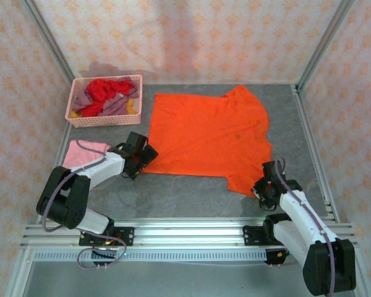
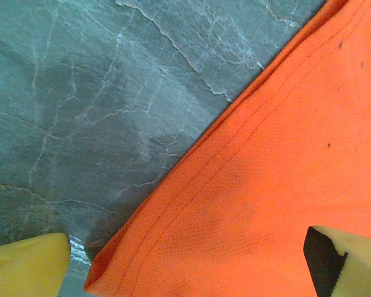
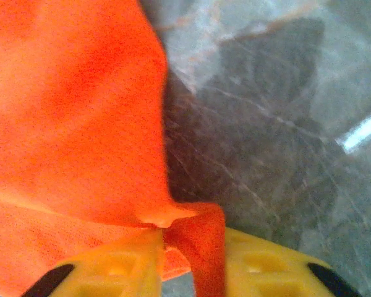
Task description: Fold and stack the t-shirts
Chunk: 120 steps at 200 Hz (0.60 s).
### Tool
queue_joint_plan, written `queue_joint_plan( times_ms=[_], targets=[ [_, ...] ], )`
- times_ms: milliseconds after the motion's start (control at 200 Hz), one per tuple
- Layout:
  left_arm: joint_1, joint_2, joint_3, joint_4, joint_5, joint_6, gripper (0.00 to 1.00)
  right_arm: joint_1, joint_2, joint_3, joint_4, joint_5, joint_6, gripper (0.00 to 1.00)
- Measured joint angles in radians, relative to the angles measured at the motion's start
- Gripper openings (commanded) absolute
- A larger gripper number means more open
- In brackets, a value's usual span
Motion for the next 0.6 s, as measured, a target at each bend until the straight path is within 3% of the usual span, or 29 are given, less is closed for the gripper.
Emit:
queue_joint_plan(
  times_ms=[45,280,310,375,410,515,600],
  targets=[
    [0.0,0.0,0.0,0.001,0.0,0.0,0.98,0.0,0.0,0.001,0.027,-0.001,0.002,0.0],
    [0.0,0.008,0.001,0.003,0.002,0.0,0.98,0.0,-0.027,0.001,0.053,-0.032,-0.006,0.0],
    [0.0,0.008,0.001,0.003,0.002,0.0,0.98,0.0,-0.037,0.001,0.053,-0.039,-0.006,0.11],
    [0.0,0.008,0.001,0.003,0.002,0.0,0.98,0.0,-0.056,0.002,0.055,-0.05,-0.003,0.46],
    [0.0,0.008,0.001,0.003,0.002,0.0,0.98,0.0,-0.061,0.002,0.054,-0.052,-0.006,0.57],
    [0.0,0.009,0.001,0.003,0.002,0.0,0.98,0.0,-0.055,0.02,0.027,-0.039,-0.006,0.69],
    [0.0,0.012,0.003,0.002,0.002,0.0,0.98,0.0,-0.038,0.041,-0.006,-0.002,-0.01,0.7]
  ],
)
